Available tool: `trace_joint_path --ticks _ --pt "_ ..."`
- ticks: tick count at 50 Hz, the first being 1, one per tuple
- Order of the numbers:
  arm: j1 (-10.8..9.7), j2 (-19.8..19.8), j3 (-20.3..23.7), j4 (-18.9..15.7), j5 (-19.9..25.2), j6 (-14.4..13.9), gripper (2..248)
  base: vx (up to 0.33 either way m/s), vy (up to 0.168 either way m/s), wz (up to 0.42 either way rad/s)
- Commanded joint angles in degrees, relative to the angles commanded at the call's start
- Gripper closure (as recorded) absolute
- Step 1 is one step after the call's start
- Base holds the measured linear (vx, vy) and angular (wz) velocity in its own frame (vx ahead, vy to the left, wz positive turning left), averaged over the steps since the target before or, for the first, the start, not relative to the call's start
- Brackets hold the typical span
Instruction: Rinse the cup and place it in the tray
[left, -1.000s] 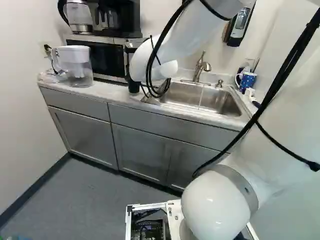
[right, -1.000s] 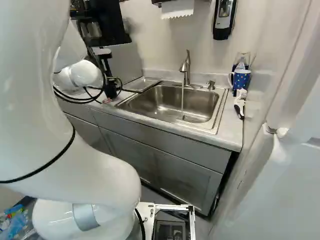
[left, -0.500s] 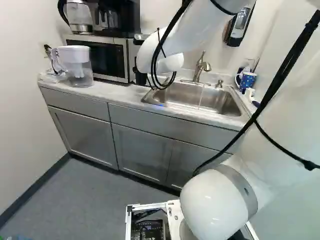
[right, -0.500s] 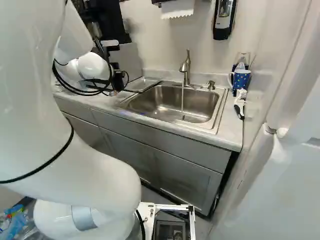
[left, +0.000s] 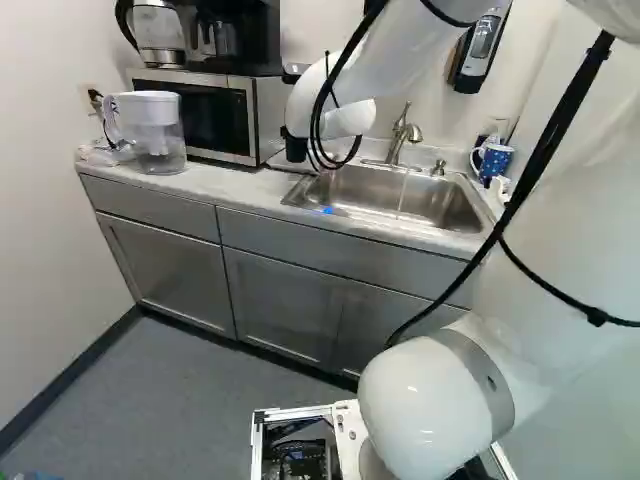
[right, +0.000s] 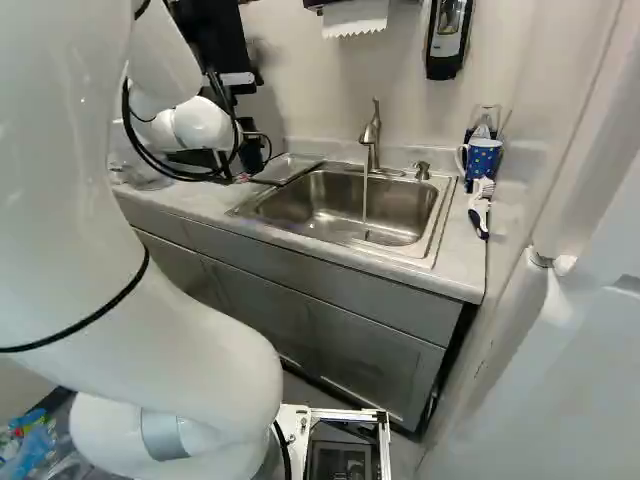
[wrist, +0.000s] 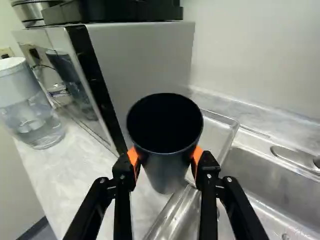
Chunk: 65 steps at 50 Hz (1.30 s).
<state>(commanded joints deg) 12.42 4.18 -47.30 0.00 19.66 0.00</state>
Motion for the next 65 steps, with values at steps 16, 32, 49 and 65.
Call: trace_joint_path --ticks 16,32,49,65 --pt "-2.89 -0.41 -0.39 0.00 0.00 0.00 129 0.000 0.000 0.000" --pt "-5.74 -0.70 -0.67 0.00 0.00 0.00 129 0.000 0.000 0.000" --pt "-8.73 -0.67 -0.64 0.00 0.00 0.00 129 0.000 0.000 0.000" --pt "-11.53 -0.65 -0.33 0.00 0.00 0.00 129 0.000 0.000 0.000"
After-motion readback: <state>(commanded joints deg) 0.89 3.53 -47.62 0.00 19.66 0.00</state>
